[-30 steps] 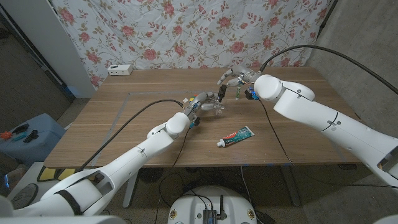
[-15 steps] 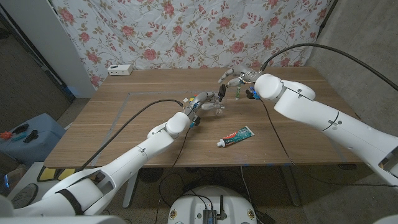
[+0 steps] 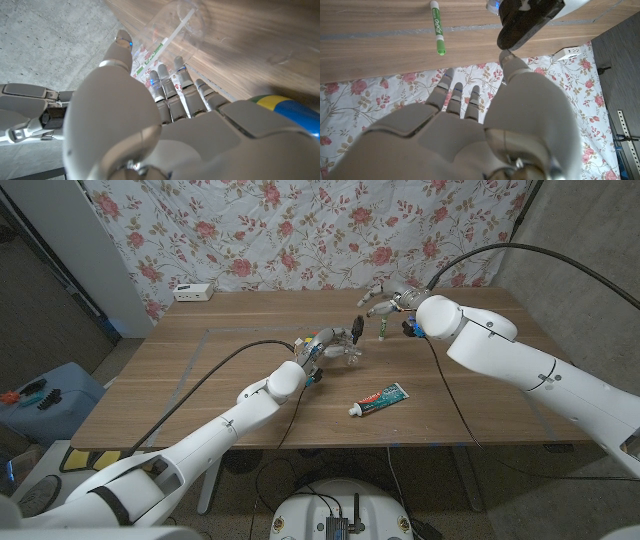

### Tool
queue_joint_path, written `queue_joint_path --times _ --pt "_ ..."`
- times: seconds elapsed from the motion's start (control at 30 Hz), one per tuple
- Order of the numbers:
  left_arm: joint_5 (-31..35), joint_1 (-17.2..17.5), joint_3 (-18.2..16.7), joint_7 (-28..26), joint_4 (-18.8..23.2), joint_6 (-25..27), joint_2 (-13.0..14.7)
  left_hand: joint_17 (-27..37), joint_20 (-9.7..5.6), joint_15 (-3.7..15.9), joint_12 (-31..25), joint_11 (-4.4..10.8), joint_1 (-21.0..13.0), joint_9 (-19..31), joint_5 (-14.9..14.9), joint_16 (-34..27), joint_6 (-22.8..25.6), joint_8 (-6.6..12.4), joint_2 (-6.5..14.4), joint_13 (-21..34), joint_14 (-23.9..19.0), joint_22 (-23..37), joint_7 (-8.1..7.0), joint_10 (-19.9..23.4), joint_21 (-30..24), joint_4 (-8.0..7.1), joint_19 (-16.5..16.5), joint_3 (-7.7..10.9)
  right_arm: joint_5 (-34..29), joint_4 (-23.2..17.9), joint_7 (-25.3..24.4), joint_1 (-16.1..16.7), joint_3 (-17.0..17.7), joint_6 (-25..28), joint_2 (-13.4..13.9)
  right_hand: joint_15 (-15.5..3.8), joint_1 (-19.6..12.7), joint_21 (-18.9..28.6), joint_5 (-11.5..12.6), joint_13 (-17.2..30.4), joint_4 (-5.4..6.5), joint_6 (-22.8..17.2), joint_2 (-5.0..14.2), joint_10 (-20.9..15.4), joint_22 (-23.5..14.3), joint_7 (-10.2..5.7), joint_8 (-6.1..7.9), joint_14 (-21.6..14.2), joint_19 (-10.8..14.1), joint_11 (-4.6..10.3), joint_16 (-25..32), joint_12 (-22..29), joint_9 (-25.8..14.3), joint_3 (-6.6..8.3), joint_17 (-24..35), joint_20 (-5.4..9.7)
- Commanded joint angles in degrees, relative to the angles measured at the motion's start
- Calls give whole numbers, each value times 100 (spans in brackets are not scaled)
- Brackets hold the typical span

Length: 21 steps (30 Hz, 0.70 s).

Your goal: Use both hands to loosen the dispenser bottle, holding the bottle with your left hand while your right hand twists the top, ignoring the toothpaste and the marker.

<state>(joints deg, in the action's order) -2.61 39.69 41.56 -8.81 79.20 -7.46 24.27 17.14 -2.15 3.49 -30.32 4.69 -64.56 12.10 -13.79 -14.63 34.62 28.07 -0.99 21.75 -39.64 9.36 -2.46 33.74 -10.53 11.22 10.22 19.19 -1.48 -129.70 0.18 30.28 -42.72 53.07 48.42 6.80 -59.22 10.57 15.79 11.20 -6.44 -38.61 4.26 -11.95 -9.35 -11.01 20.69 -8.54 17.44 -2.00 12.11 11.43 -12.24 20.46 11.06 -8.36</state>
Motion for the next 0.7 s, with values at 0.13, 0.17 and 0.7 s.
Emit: queue_joint_path --times 0.13,0.17,0.7 --pt "12 -25 -10 36 -52 -67 8 22 -241 594 -55 358 180 16 -26 -38 281 66 633 709 -71 -2 -130 403 16 -233 19 264 94 -317 -120 -16 54 371 114 105 602 30 -154 13 167 150 -189 0 -20 300 -125 -29 87 -145 -11 -16 -7 -236 24 -82" --pt "14 -31 -11 34 -58 -63 4 22 -238 590 -57 347 185 15 -26 -37 275 63 636 710 -72 -2 -132 411 17 -237 17 264 96 -327 -114 -42 33 415 112 106 657 33 -167 14 184 150 -202 1 -21 322 -129 -30 97 -147 -12 -16 -8 -256 24 -81" --pt "28 -158 4 36 -265 -104 -83 34 -241 605 -48 342 182 14 -29 -42 300 69 636 721 -95 -2 -125 418 15 -226 17 269 110 -417 -201 -367 -350 1010 9 179 1954 36 -367 21 603 196 -507 -60 -29 869 -253 -147 215 -343 8 5 -38 -737 51 -42"
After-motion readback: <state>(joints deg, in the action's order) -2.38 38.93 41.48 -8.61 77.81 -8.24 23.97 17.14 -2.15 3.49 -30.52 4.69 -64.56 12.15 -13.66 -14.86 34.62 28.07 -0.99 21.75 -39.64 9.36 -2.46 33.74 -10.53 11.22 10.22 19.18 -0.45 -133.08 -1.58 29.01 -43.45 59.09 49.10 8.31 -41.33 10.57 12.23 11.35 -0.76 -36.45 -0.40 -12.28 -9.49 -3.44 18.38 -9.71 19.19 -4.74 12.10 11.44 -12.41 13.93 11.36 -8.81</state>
